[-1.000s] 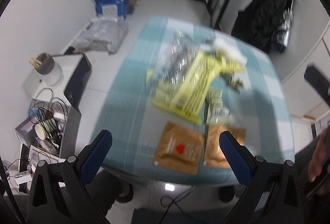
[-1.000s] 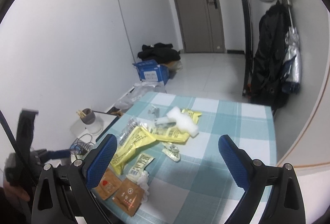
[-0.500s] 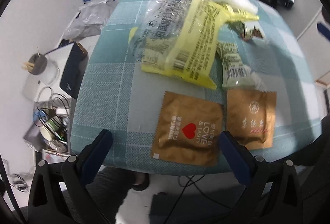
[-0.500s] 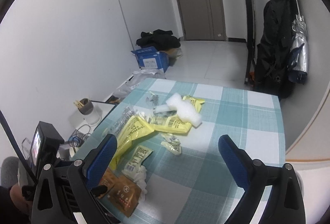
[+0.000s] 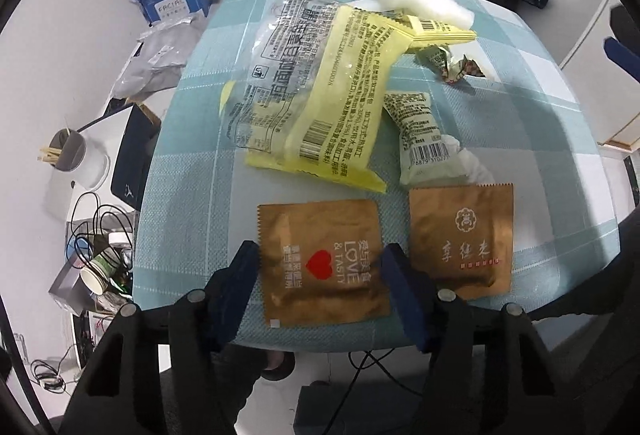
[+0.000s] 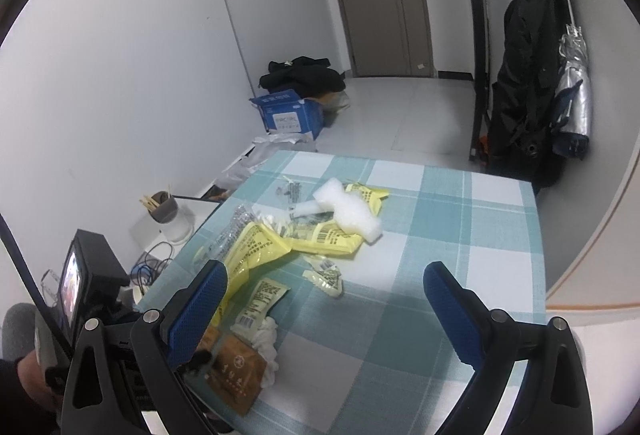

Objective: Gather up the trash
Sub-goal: 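Lower the left tool toward the yellow snack wrapper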

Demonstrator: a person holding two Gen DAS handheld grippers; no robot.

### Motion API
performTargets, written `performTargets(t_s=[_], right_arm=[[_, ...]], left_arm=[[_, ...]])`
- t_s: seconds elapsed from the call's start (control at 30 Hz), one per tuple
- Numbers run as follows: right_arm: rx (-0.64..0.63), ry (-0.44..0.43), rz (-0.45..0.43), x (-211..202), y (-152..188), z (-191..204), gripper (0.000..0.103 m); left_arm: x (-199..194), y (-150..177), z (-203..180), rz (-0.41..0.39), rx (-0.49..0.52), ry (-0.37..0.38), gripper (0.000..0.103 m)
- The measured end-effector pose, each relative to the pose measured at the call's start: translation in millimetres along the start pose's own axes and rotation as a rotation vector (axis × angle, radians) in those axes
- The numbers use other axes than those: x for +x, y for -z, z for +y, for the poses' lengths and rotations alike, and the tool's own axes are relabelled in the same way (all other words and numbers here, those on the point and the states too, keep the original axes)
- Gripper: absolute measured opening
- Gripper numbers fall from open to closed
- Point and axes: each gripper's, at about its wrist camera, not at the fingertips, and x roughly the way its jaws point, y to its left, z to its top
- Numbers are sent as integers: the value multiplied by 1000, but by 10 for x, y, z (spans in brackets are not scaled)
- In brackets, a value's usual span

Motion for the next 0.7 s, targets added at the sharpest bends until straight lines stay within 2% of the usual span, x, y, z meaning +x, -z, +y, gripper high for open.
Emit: performTargets(t_s=[0.07, 0.13, 0.23, 0.33, 0.37, 0.7], right_arm=[[-8, 13, 1, -7, 5, -6, 99], [-10, 17, 3, -12, 16, -11, 99], [-13, 19, 13, -19, 34, 1, 99], [-23, 23, 19, -33, 40, 20, 99], [-26, 24, 20, -39, 45, 28, 99], [-22, 31, 48, -80, 127, 40, 99]], left_arm=[[-7, -5, 28, -10, -11, -2, 44], [-1, -16, 85, -12, -38, 12, 39], [-9, -35, 135, -29, -73, 11, 25], [2, -57, 148, -35, -78, 0, 4], [24, -59, 150, -24, -81, 6, 2], [-122, -34, 190, -67, -134, 67, 0]])
